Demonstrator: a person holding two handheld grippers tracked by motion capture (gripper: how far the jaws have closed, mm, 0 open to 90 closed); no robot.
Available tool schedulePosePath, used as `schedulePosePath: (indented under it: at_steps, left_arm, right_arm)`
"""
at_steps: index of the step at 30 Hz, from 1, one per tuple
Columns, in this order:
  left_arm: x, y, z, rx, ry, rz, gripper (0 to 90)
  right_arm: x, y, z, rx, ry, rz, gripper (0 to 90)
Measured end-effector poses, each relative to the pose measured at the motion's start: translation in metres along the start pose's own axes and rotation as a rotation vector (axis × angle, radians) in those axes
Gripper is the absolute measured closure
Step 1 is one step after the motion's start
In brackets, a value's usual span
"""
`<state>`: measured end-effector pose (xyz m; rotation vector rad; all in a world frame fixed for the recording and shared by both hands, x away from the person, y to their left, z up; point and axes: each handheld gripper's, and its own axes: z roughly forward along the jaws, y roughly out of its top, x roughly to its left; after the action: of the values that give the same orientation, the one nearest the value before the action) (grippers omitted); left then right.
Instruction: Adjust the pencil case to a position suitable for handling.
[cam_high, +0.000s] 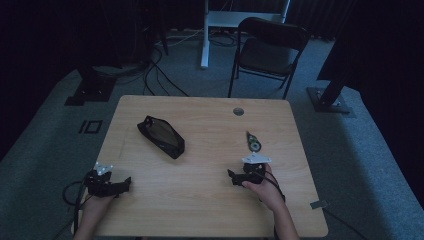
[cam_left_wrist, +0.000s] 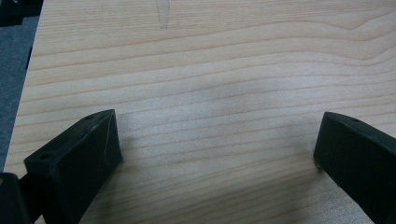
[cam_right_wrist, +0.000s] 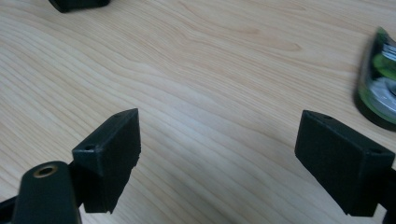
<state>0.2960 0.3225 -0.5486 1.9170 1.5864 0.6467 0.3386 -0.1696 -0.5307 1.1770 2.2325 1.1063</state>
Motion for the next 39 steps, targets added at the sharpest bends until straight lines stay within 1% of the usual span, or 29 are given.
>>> schedulePosePath:
  at_steps: [6,11,16,22,27,31,33,39]
  left_arm:
    - [0.000,0.000,0.000,0.000,0.000,0.000,0.7]
    - [0.000,0.000,0.000,0.000,0.000,0.000,0.7]
    - [0.000,0.000,0.000,-0.002,0.000,-0.002,0.7]
    - [0.000,0.000,0.000,-0.002,0.000,-0.002,0.7]
    - [0.000,0.000,0.000,-0.002,0.000,-0.001,0.7]
    - [0.000,0.000,0.000,-0.001,0.000,-0.002,0.7]
    - [0.000,0.000,0.000,-0.001,0.000,-0.001,0.7]
    - [0.000,0.000,0.000,-0.001,0.000,-0.001,0.7]
  right_arm:
    - [0.008,0.005,0.005,-0.006,0.018,-0.006,14.2]
    - [0.016,0.012,0.010,-0.017,0.042,-0.014,14.2]
    - [0.025,0.017,0.017,-0.018,0.056,-0.036,14.2]
    - [0.037,0.025,0.023,-0.033,0.088,-0.040,14.2]
    - [0.046,0.031,0.030,-0.037,0.102,-0.061,14.2]
    - [0.054,0.036,0.035,-0.043,0.122,-0.070,14.2]
    - [0.058,0.038,0.039,-0.040,0.126,-0.084,14.2]
    - [0.067,0.045,0.047,-0.051,0.147,-0.092,14.2]
